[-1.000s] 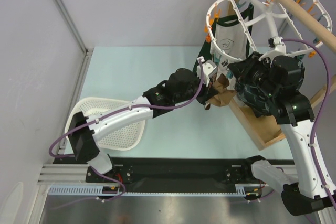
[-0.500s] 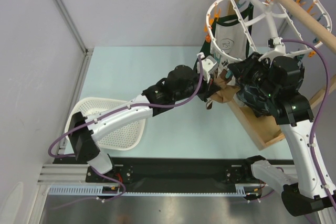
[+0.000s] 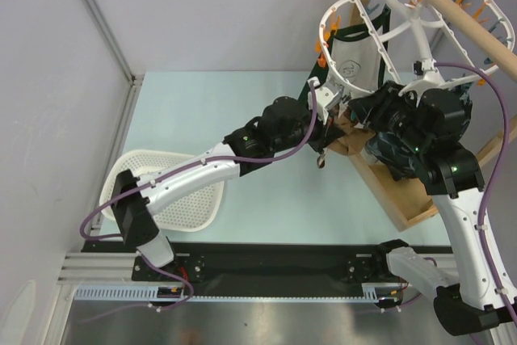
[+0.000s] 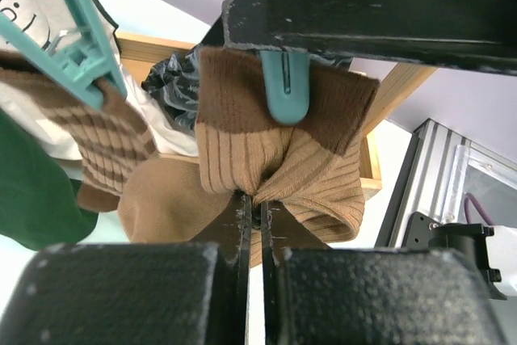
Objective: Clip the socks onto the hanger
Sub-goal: Clamp the sock onto the hanger.
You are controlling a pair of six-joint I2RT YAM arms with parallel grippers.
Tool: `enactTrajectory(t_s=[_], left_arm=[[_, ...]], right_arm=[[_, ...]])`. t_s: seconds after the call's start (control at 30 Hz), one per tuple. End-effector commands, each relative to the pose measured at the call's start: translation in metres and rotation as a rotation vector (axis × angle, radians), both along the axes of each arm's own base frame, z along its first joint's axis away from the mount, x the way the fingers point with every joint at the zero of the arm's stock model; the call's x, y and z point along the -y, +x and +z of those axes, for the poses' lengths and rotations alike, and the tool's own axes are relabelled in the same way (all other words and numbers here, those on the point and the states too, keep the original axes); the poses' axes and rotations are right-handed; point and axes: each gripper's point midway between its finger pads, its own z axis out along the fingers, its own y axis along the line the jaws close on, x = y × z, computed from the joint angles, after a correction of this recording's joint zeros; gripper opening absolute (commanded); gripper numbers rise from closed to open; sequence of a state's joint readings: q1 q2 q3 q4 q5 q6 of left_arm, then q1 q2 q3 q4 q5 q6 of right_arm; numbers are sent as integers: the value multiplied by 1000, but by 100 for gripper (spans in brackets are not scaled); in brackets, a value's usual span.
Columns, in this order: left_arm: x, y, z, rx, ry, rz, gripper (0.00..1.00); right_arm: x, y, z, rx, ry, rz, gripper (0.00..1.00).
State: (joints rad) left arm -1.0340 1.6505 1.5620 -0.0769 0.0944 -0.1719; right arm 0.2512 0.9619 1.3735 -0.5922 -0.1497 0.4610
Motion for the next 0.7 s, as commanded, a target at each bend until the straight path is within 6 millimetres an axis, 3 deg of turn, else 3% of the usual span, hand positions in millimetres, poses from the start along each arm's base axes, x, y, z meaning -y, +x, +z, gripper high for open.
enactTrajectory(t_s=[0.0, 0.1, 0.2, 0.23, 0.3, 0.33, 0.4, 0.43, 0.47, 0.5, 0.6, 0.63, 0.67], left_arm=[[6, -5, 30, 45, -58, -34, 0], [6, -5, 33, 49, -67, -31, 0], [8, -4, 34, 46, -60, -34, 1], [9, -4, 34, 43, -56, -34, 14], [8, -2, 30, 30, -40, -22, 33], [7, -3, 23, 23, -30, -20, 50], [-1, -6, 32, 39, -55, -15, 59], [-5, -8, 17, 25, -35, -12, 77], [-9, -9, 16, 28, -42, -6, 92], [-13, -9, 20, 39, -57, 5, 99], [-32, -14, 20, 34, -61, 27, 100], [-38, -15, 11, 21, -49, 40, 100], [-48, -20, 22, 26, -73, 43, 100]], right_arm=[[-9, -11, -2, -15, 15, 61, 41], [-9, -11, -4, -20, 11, 60, 45], [-8, -11, -1, -13, 10, 55, 57], [-8, -12, -2, -15, 8, 55, 65], [-4, -12, 0, -11, -7, 39, 71], [-1, -12, -2, -20, -17, 24, 78], [4, -15, -1, -13, -44, 12, 85], [7, -16, -4, -20, -56, -3, 94], [9, -17, -5, -22, -65, -8, 97], [11, -20, -6, -21, -76, -12, 99], [16, -26, -16, -42, -116, -17, 100], [19, -31, -18, -44, -128, -18, 100], [20, -33, -19, -44, -132, -23, 100]])
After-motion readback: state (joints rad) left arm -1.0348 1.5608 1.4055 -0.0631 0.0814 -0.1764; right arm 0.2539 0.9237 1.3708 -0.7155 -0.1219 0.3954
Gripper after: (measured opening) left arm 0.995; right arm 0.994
